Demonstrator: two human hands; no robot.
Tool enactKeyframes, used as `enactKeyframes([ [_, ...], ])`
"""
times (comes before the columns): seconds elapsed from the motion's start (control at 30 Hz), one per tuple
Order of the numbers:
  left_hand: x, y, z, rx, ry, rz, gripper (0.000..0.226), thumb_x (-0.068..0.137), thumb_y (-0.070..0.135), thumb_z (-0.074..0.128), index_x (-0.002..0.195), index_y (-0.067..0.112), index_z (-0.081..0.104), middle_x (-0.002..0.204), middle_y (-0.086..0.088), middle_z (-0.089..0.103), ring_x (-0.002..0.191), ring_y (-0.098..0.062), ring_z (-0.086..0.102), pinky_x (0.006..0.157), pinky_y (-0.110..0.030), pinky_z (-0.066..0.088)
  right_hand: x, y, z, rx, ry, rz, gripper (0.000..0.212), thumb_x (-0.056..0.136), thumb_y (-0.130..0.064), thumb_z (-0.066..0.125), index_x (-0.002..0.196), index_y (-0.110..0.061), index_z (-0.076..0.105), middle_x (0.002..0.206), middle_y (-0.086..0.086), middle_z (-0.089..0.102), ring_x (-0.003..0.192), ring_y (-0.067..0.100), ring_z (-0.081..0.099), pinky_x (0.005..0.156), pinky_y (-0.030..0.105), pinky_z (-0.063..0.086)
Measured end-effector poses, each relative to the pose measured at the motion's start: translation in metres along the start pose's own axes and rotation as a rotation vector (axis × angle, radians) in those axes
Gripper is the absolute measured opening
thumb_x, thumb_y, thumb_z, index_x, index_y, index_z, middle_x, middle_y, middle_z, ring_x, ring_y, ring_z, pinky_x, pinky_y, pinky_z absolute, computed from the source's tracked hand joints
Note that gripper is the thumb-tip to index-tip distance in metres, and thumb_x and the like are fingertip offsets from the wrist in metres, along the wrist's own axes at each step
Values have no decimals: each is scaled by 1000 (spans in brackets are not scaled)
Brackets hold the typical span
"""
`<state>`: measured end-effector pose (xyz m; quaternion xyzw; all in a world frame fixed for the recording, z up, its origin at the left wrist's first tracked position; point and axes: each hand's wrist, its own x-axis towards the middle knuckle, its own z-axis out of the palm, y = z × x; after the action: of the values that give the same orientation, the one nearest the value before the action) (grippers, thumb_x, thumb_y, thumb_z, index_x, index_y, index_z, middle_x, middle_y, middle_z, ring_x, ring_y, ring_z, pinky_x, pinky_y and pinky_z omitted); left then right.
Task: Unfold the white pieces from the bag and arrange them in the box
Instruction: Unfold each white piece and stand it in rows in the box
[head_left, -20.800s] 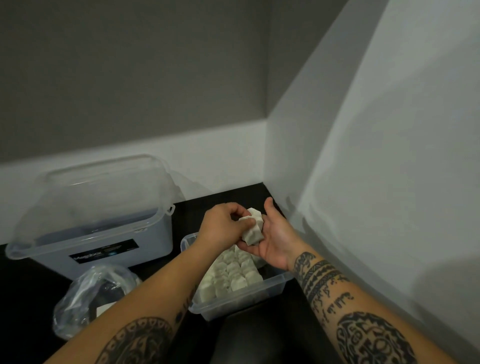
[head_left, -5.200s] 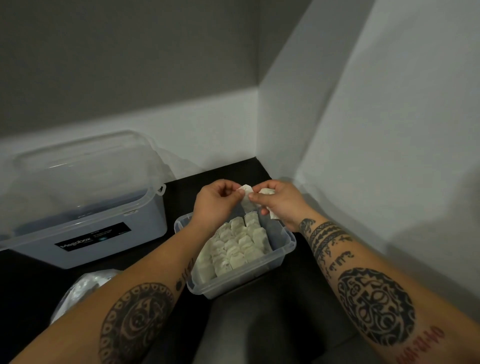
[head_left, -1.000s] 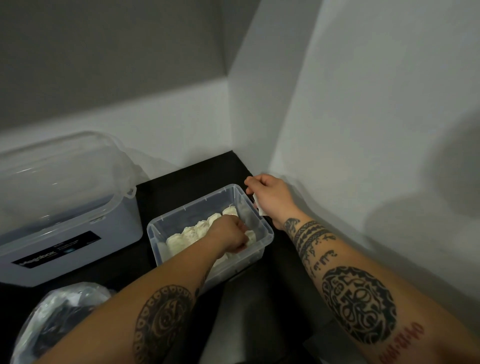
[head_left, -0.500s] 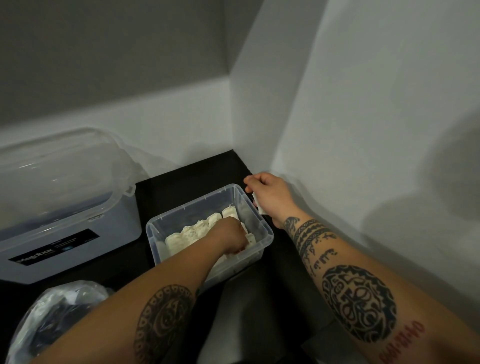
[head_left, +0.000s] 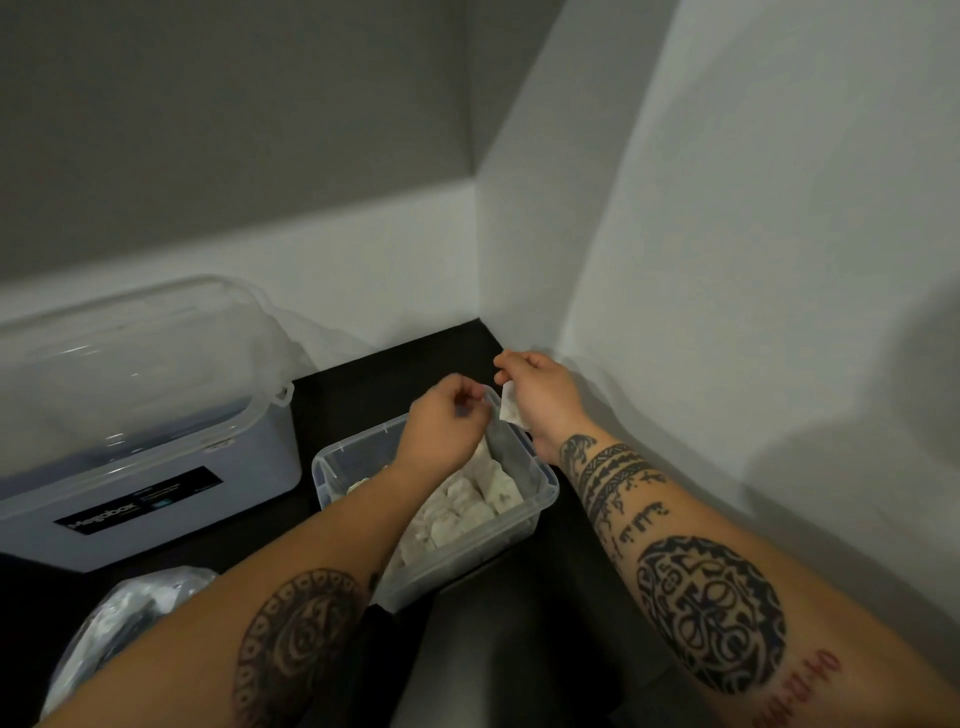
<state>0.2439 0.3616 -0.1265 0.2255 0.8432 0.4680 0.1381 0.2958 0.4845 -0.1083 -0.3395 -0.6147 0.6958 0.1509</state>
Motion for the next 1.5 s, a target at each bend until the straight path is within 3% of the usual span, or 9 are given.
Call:
enactKeyframes([
  [0.1,-5,14,-11,-271,29,21,12,95,21,67,106,26,67,97,7,68,80,-3,64,68,-17,49,3,-5,9,202,0,117,16,97,-25,59,107,-15,66,111,9,67,112,30,63,103,54,51],
  [0.2,-9,17,-16,-413,18,-42,13,94,21,67,106,24,66,96,-2,69,78,-16,64,63,-29,52,-1,-11,18,318,-25,117,29,100,-5,42,119,-14,61,115,7,61,117,26,58,100,44,53],
  [0.43,-9,15,-19,-507,119,-206,19,90,26,78,101,14,70,86,-12,74,67,-17,66,67,-34,60,-11,-14,38,455,-50,-4,42,91,19,44,110,-15,60,108,6,56,100,22,60,93,39,56],
  [0.7,-2,9,-38,-447,330,-131,10,94,26,74,101,19,76,83,-1,77,70,-11,72,66,-30,61,-17,-4,31,340,-120,-42,36,89,15,58,107,-16,63,106,4,62,96,17,63,82,31,56],
  [0.83,3,7,-42,-405,319,-84,16,92,30,76,103,18,76,87,-1,78,78,-16,76,71,-33,63,-22,1,27,239,-243,-16,23,95,0,63,112,-15,65,105,8,73,89,19,71,80,30,58],
  [1.13,-1,8,-44,-541,295,-128,8,97,19,70,100,14,74,84,-7,78,75,-16,75,69,-31,62,-22,3,27,350,-136,-86,19,95,0,65,109,-14,65,101,10,73,82,17,70,71,24,58],
  [1.33,-2,-1,-40,-345,147,-254,6,96,22,69,98,17,68,95,-5,69,82,-17,66,70,-35,60,-12,-7,22,-76,-5,-339,15,94,-9,69,97,-23,71,94,-7,72,89,8,68,86,24,57],
  [1.43,-4,-3,-39,-184,133,-140,31,92,26,72,123,25,65,113,8,68,102,-11,65,90,-34,57,-12,-7,20,-351,-66,-428,15,97,-11,64,103,-22,72,94,-15,68,91,-1,64,80,11,48],
  [1.5,-5,-2,-39,-135,115,-66,26,94,27,71,119,26,67,107,10,71,99,-7,67,87,-27,55,-12,-5,21,-433,-126,-450,16,97,-13,64,107,-23,71,97,-13,69,94,-1,64,81,11,48],
])
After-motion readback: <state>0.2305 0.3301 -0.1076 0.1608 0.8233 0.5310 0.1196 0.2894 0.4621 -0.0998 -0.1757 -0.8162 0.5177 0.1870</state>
